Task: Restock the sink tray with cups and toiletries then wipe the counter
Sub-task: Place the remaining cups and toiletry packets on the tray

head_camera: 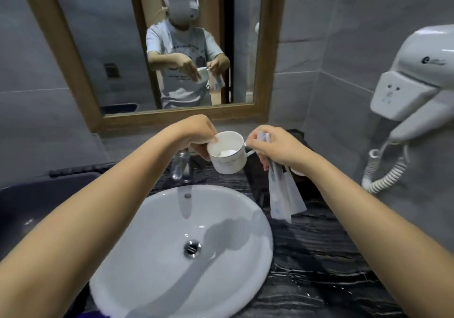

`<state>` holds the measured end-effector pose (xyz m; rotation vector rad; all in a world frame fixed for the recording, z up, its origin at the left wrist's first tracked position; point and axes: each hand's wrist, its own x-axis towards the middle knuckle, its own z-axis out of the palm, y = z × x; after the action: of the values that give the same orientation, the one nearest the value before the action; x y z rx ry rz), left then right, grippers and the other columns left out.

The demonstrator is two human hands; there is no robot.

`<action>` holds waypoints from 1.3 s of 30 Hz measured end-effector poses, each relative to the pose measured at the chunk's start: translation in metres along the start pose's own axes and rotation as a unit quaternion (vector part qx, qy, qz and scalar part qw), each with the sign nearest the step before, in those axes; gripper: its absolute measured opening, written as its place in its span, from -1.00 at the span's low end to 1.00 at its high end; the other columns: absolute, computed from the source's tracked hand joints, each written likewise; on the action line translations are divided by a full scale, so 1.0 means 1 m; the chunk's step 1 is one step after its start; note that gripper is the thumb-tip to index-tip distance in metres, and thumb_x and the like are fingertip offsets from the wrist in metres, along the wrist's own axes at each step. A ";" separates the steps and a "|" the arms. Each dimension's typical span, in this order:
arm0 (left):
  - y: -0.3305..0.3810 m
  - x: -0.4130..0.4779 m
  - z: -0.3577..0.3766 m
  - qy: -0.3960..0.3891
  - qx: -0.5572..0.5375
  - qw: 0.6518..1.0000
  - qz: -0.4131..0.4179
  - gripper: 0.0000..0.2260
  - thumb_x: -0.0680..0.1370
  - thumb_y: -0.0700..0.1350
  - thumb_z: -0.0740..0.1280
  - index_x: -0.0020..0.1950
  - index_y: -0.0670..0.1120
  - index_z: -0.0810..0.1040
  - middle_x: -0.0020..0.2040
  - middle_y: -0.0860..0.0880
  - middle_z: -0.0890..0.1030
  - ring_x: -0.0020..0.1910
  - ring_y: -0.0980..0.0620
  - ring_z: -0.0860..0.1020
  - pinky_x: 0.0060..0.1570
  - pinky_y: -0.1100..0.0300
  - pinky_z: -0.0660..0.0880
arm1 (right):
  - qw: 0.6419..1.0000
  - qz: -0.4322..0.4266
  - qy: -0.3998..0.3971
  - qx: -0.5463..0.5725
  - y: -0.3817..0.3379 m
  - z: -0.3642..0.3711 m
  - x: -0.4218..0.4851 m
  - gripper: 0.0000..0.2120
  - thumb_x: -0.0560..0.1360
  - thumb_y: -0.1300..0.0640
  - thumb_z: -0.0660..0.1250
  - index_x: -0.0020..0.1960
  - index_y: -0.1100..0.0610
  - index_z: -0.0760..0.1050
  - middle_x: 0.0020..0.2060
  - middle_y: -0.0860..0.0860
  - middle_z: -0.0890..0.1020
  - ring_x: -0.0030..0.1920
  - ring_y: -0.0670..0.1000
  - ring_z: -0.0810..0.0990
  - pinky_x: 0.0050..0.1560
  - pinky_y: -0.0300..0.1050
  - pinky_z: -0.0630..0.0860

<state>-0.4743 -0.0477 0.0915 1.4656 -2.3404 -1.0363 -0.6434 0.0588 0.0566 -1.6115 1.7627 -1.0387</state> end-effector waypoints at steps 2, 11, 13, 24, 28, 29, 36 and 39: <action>0.014 0.007 0.012 0.003 0.003 1.000 0.000 -0.80 0.52 -0.32 0.23 0.06 -0.27 0.61 -0.12 -0.27 0.68 -0.48 0.02 0.64 -0.35 0.20 0.63 | 1.000 -0.011 -0.003 -0.013 0.014 -0.011 -0.004 -0.81 0.46 0.00 0.33 -0.05 0.12 0.53 -0.52 -0.07 0.55 -0.57 -0.08 0.48 -0.41 -0.24 0.51; 0.036 0.045 0.064 -0.034 -0.042 0.998 0.025 -0.78 0.54 -0.20 0.25 0.11 -0.21 0.61 -0.11 -0.15 0.68 -0.25 0.01 0.68 -0.20 0.18 0.64 | 0.998 0.022 0.056 -0.033 0.071 -0.048 0.000 -0.92 0.49 0.17 0.33 -0.10 0.17 0.56 -0.41 0.06 0.64 -0.64 -0.07 0.42 -0.51 -0.22 0.46; 0.027 0.052 0.077 -0.105 -0.086 0.988 0.068 -0.74 0.54 -0.04 0.29 0.19 -0.08 0.57 0.07 -0.07 0.66 0.01 0.02 0.64 -0.03 0.21 0.60 | 0.997 0.032 0.066 -0.016 0.084 -0.054 0.001 -0.93 0.48 0.18 0.34 -0.12 0.19 0.55 -0.44 0.05 0.62 -0.65 -0.08 0.41 -0.52 -0.21 0.45; -0.001 0.105 0.158 -0.072 -0.175 0.972 0.139 -0.33 0.22 -0.05 0.59 0.25 0.08 0.36 0.17 0.12 0.51 0.19 0.06 0.48 0.12 0.20 0.46 | 0.985 0.128 0.103 0.055 0.151 -0.054 0.029 -0.86 0.47 0.21 0.34 -0.07 0.28 0.59 -0.43 0.07 0.65 -0.60 -0.02 0.42 -0.46 -0.19 0.46; -0.001 0.128 0.175 -0.009 -0.133 0.982 0.137 -0.31 0.24 -0.15 0.57 0.28 -0.01 0.34 0.14 0.05 0.48 0.14 0.02 0.46 0.12 0.14 0.42 | 0.980 0.165 0.106 -0.010 0.164 -0.047 0.051 -0.83 0.46 0.20 0.30 -0.08 0.28 0.62 -0.50 -0.03 0.61 -0.70 -0.13 0.40 -0.38 -0.18 0.51; -0.002 0.133 0.178 -0.005 -0.130 0.982 0.136 -0.31 0.24 -0.16 0.57 0.28 -0.02 0.34 0.14 0.05 0.47 0.14 0.02 0.46 0.11 0.13 0.41 | 0.978 0.177 0.107 -0.021 0.167 -0.044 0.057 -0.83 0.46 0.19 0.30 -0.08 0.26 0.62 -0.54 -0.07 0.58 -0.71 -0.14 0.40 -0.40 -0.20 0.50; -0.019 0.165 0.200 -0.009 -0.137 0.984 0.113 -0.32 0.23 -0.20 0.56 0.27 -0.06 0.35 0.18 0.00 0.48 0.18 -0.04 0.46 0.14 0.05 0.44 | 0.967 0.233 0.086 -0.058 0.193 -0.026 0.084 -0.83 0.48 0.19 0.27 -0.07 0.26 0.60 -0.35 0.15 0.66 -0.60 -0.02 0.47 -0.32 -0.14 0.53; -0.025 0.173 0.209 -0.009 -0.150 0.983 0.105 -0.35 0.24 -0.19 0.56 0.25 -0.05 0.36 0.19 -0.01 0.48 0.18 -0.05 0.47 0.16 0.00 0.46 | 0.962 0.252 0.089 -0.054 0.205 -0.020 0.092 -0.87 0.47 0.22 0.27 -0.12 0.25 0.57 -0.65 0.01 0.52 -0.74 -0.13 0.42 -0.57 -0.38 0.41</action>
<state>-0.6454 -0.1051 -0.1122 1.0795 -2.1731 -1.2788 -0.7910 -0.0295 -0.0895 -1.0532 2.2259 -0.8698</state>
